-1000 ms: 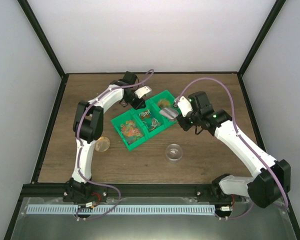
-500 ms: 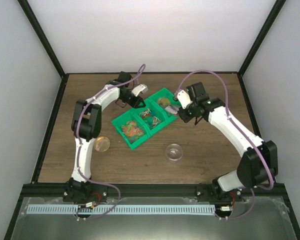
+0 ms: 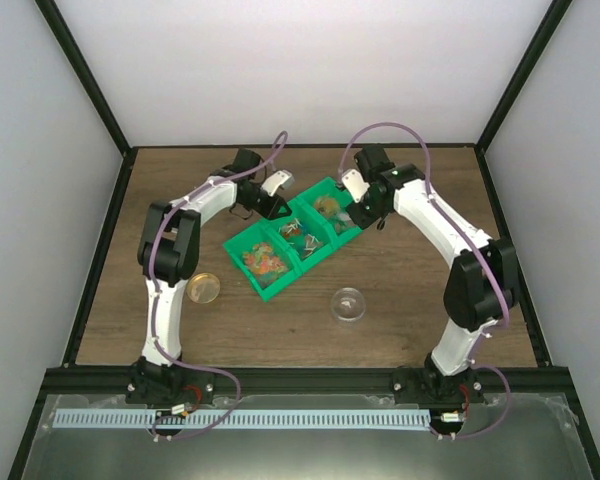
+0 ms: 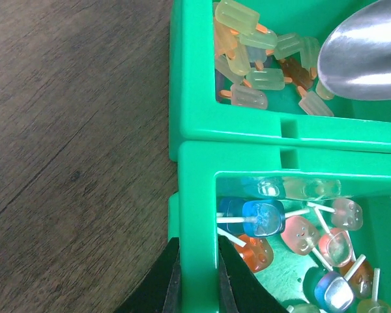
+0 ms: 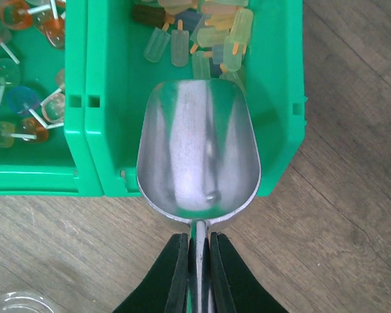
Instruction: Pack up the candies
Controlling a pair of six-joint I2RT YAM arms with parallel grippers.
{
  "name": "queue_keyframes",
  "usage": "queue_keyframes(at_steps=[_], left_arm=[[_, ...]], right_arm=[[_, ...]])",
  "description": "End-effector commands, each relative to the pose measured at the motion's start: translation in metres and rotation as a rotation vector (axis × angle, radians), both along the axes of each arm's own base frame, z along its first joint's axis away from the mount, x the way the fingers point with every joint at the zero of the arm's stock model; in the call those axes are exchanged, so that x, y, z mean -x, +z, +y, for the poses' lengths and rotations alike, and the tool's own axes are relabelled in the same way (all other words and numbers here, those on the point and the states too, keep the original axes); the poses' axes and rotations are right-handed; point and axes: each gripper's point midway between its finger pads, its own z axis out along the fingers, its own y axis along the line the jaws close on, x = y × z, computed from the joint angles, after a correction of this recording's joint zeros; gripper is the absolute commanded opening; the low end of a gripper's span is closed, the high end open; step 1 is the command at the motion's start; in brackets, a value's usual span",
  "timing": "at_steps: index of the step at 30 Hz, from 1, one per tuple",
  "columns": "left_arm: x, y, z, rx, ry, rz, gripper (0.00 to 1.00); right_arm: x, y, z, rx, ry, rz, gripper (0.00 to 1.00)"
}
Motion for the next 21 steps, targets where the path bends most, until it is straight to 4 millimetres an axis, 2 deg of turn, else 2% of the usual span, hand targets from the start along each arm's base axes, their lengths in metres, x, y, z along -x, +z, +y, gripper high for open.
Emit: queue_keyframes(at_steps=[1, 5, 9, 14, 21], left_arm=[[0.012, 0.026, -0.017, 0.12, -0.028, 0.011, 0.04], [0.013, 0.027, -0.019, 0.132, -0.022, 0.012, 0.04], [0.014, 0.028, -0.02, 0.14, -0.025, 0.009, 0.04], [0.023, 0.028, -0.025, 0.101, -0.075, -0.048, 0.04], [0.029, 0.025, -0.03, 0.092, -0.095, -0.05, 0.04]], right_arm=[[0.003, 0.002, -0.007, 0.052, 0.013, 0.049, 0.01], [0.003, -0.01, -0.01, 0.092, 0.017, 0.091, 0.01], [-0.005, -0.02, -0.011, 0.133, 0.015, 0.124, 0.01], [-0.02, -0.027, -0.003, 0.141, 0.017, 0.162, 0.01], [-0.024, -0.046, 0.002, 0.157, 0.024, 0.236, 0.01]])
